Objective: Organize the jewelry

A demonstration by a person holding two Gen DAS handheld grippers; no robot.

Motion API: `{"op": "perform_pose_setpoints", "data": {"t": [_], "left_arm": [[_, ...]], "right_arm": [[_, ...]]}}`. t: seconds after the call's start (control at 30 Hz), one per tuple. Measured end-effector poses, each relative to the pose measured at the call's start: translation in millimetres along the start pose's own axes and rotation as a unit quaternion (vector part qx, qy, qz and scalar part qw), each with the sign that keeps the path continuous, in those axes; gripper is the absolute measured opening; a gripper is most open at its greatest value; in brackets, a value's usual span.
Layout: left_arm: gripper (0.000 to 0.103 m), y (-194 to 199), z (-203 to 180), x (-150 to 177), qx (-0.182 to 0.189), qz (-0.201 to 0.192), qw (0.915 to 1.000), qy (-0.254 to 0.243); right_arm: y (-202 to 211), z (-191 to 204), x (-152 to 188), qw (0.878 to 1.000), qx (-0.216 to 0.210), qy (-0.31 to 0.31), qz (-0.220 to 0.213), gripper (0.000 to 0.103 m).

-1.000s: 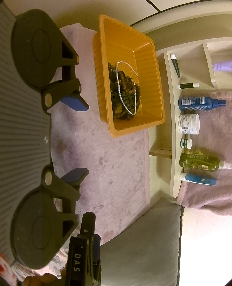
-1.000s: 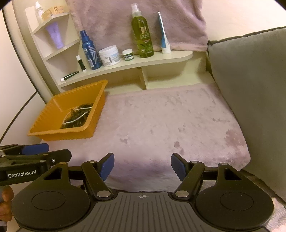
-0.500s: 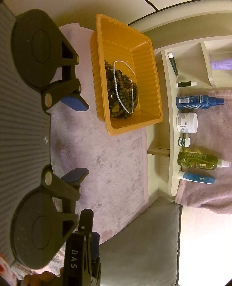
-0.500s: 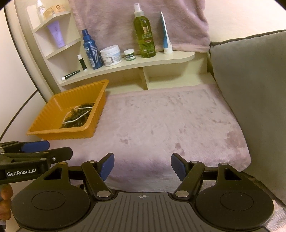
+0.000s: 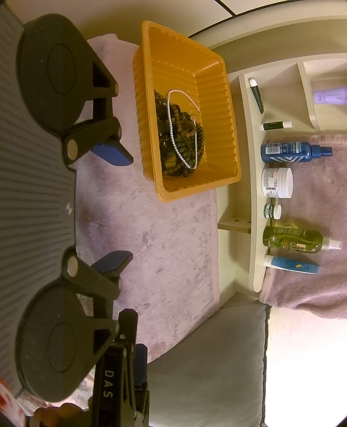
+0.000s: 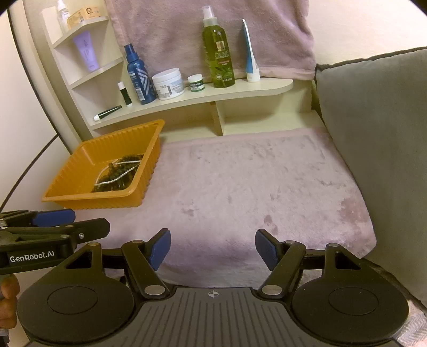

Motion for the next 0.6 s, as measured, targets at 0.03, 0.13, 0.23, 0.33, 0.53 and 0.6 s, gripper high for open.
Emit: {"op": "perform_pose_setpoints", "data": {"t": [0.03,0.13,0.23,0.33,0.53,0.6], "left_arm": [[0.068,0.0,0.2,0.1,0.0,0.0,1.0,0.0],[0.068,0.2,-0.1,-0.2,0.0,-0.001,1.0,0.0],[0.068,0.2,0.1,-0.2,0.001,0.0,1.0,0.001],[0.068,0.4,0.0,-0.1,0.001,-0.001,1.0,0.001],[0.068,0.2,1.1,-0.1,0.001,-0.001,1.0,0.001],[0.068,0.4,0.7,-0.2,0.001,-0.001,1.0,0.0]], "right_arm": [[0.0,0.3,0.1,1.0,0.0,0.0,0.0,0.07],[-0.4,1.3,-0.6,1.0,-0.001,0.002,0.001,0.07],[-0.5,1.6,-0.5,1.0,-0.001,0.002,0.0,0.07],[-0.6,1.7,-0.4,1.0,-0.001,0.002,0.0,0.07],[-0.9,3.0,-0.7,1.0,-0.001,0.003,0.0,0.07],[-1.7,4.3,-1.1,1.0,-0.001,0.003,0.0,0.07]]}}
Point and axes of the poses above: each gripper's, at about its wrist camera, not at the fingertips, and y roughly against the way its jaws point, z to its left, x to its underside, the point moved 3 cm from there along -y, roughly the way its jaws point, and after that the axes turned 7 degrees about -x, right-handed, at the moved point
